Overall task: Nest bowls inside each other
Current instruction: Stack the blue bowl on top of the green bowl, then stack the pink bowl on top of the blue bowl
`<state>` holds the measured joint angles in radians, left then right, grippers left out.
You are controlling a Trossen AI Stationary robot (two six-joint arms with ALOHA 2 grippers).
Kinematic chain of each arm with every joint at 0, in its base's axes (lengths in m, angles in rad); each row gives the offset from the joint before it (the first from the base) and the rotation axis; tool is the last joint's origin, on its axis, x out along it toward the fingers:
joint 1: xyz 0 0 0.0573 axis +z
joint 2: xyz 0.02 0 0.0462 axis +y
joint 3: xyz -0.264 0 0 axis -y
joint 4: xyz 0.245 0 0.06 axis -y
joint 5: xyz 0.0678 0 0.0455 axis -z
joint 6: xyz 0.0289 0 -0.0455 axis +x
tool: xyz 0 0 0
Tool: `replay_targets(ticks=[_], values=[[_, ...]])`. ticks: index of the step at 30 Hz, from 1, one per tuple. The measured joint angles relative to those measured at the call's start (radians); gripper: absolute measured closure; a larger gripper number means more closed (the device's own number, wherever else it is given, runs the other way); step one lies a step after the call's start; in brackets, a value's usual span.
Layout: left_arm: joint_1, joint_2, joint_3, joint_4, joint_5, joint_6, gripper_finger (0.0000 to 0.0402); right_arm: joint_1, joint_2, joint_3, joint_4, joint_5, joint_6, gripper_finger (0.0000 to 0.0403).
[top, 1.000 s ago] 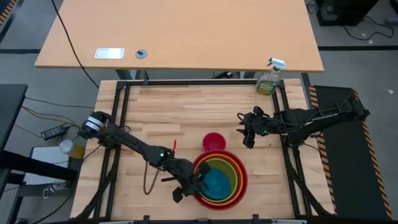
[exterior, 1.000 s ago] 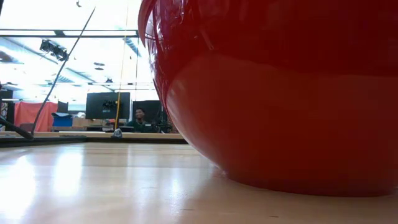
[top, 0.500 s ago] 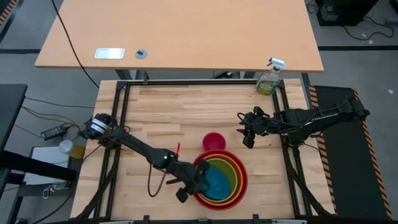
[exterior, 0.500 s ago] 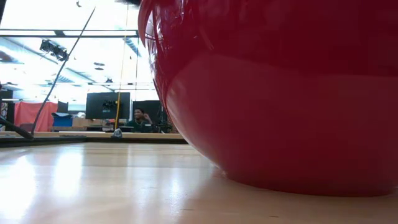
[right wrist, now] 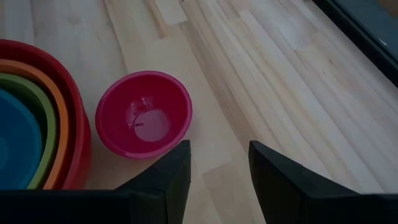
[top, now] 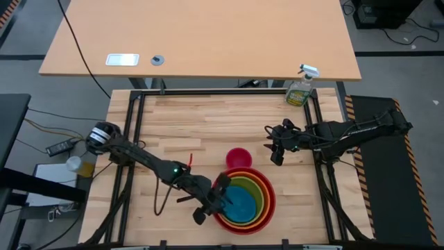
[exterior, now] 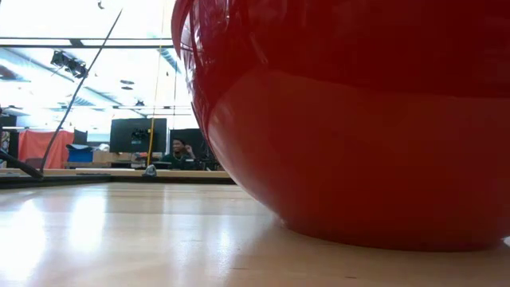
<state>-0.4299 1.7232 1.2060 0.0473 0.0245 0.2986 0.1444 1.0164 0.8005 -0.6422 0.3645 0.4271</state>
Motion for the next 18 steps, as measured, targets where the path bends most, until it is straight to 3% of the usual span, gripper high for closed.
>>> replay_targets(ticks=[4, 10, 18], values=[[0.009, 0.053, 0.000, -0.010, -0.056, 0.000, 0.0209, 0.000, 0.000, 0.000, 0.003, 0.000, 0.000, 0.0234], [-0.001, 0.106, -0.002, -0.073, -0.057, 0.034, 0.0209, 0.000, 0.000, 0.000, 0.005, 0.000, 0.000, 0.0234], [-0.023, -0.031, 0.000, -0.033, -0.167, 0.102, 0.0209, 0.000, 0.000, 0.000, -0.009, 0.000, 0.023, 0.0234]])
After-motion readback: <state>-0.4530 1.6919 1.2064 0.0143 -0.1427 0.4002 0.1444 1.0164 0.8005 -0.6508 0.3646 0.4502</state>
